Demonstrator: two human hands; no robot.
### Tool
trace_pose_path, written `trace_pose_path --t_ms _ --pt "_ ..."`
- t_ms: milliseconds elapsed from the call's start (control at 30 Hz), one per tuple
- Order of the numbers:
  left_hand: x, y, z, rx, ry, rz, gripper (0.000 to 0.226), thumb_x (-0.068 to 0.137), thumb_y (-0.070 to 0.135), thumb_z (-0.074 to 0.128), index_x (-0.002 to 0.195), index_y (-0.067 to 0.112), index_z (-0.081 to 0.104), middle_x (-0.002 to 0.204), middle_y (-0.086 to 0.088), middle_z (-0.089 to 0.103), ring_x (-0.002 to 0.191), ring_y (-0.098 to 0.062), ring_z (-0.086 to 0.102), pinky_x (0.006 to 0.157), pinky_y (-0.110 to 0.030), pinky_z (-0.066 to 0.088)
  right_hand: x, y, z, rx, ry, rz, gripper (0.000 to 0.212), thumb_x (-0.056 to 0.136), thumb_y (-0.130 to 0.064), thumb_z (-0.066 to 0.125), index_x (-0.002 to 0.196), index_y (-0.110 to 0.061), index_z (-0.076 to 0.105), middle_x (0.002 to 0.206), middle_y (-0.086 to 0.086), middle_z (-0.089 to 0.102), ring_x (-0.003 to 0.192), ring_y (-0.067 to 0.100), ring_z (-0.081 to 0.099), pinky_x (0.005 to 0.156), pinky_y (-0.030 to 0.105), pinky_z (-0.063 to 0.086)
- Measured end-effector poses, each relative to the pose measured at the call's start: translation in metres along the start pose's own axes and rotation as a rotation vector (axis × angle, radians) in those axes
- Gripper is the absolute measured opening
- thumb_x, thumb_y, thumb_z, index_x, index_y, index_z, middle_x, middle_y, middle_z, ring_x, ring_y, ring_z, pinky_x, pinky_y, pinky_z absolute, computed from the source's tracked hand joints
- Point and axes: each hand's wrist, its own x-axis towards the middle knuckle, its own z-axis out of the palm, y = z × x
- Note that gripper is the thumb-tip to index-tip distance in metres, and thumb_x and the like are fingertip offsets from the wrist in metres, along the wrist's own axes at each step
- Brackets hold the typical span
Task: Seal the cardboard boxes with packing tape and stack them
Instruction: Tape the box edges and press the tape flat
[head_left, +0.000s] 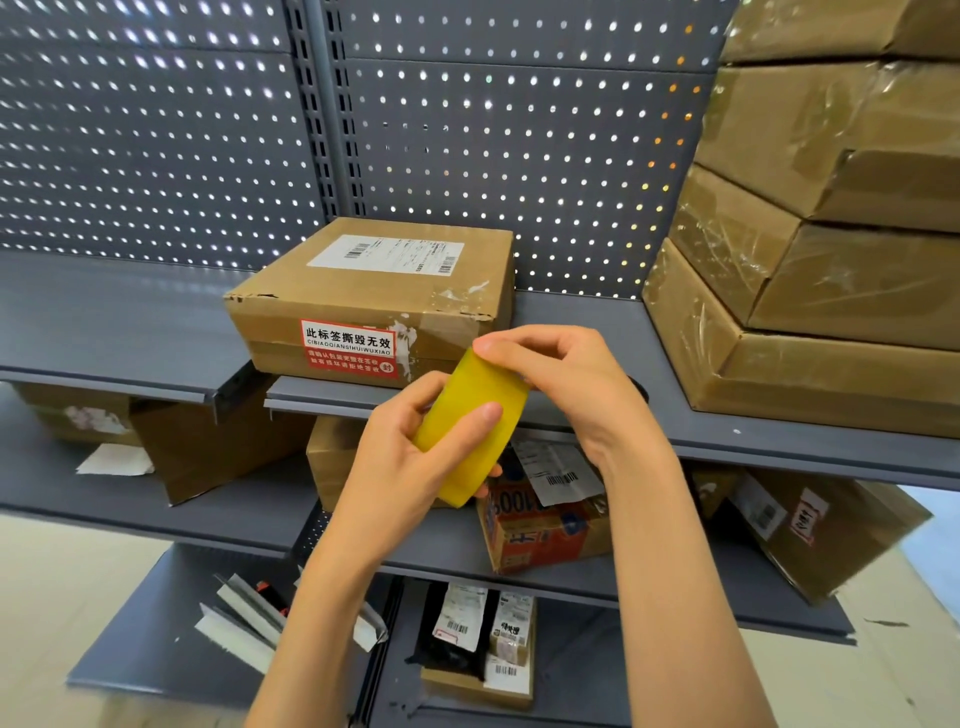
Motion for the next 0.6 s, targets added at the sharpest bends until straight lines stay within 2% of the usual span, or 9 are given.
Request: trace_pose_path --t_ms 100,167,300,400,600 --pt "-0.001 0.000 0.000 0.016 -0.016 -0.002 0.022 0.075 0.026 0.062 0.091 0.010 0.058 0.066 -0.001 0.066 0.055 -0.019 0.067 0.047 -0.031 0.056 0.004 0.002 0.004 0.023 0.023 0.073 0.009 0.083 -0.021 0.070 0.076 -0.023 0.074 0.079 -0.008 0.070 0.084 0.009 0.063 0.083 0.027 0.049" --pt "-0.001 0.000 -0.001 0.025 -0.018 -0.009 0.022 0.075 0.026 0.063 0.090 0.010 0.059 0.066 0.000 0.066 0.055 -0.019 0.067 0.047 -0.031 0.056 0.004 0.002 0.006 0.031 0.018 0.114 0.010 0.086 -0.021 0.068 0.078 -0.022 0.073 0.083 -0.004 0.069 0.088 0.013 0.062 0.086 0.031 0.048" --pt "0.000 -0.003 -0.002 0.072 -0.016 -0.001 0.024 0.075 0.027 0.065 0.092 0.011 0.060 0.072 0.002 0.067 0.059 -0.021 0.069 0.049 -0.029 0.056 0.002 0.002 0.010 -0.053 0.033 0.078 0.011 0.093 -0.022 0.060 0.086 -0.020 0.068 0.084 -0.005 0.065 0.081 0.006 0.059 0.070 0.017 0.047" --pt "0.001 0.000 0.000 0.052 0.009 0.001 0.023 0.075 0.028 0.065 0.090 0.011 0.060 0.070 0.001 0.066 0.058 -0.019 0.069 0.048 -0.026 0.054 0.000 0.004 0.015 -0.069 0.073 -0.015 0.012 0.095 -0.023 0.057 0.089 -0.019 0.066 0.079 -0.006 0.064 0.076 0.008 0.059 0.069 0.024 0.048" --pt "0.005 0.001 -0.005 0.022 0.099 -0.068 0.024 0.075 0.032 0.063 0.090 0.013 0.060 0.061 0.000 0.065 0.051 -0.017 0.065 0.046 -0.031 0.055 -0.003 0.008 0.026 -0.011 0.088 -0.123 0.011 0.097 -0.020 0.053 0.091 -0.020 0.061 0.084 -0.008 0.062 0.081 0.001 0.057 0.075 0.018 0.048"
